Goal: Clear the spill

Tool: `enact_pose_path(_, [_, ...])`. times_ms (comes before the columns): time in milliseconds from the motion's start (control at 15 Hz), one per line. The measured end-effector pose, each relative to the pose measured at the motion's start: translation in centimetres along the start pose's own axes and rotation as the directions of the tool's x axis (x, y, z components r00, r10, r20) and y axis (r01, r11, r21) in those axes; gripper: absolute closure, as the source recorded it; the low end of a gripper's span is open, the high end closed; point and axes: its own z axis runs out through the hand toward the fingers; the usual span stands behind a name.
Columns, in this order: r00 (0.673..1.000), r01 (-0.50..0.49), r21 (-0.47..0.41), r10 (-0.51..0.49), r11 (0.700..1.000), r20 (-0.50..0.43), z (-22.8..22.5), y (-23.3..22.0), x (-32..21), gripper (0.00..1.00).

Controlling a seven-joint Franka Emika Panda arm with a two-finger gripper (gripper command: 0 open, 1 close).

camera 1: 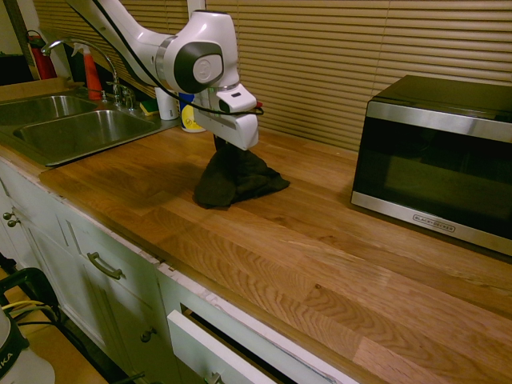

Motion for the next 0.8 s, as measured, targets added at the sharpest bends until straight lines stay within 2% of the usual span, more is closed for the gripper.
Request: enact_pose_path(800, [0.995, 0.093, 0.026, -0.094, 0.995, 0.039, -1.7, -7.2, -11.4, 1.0])
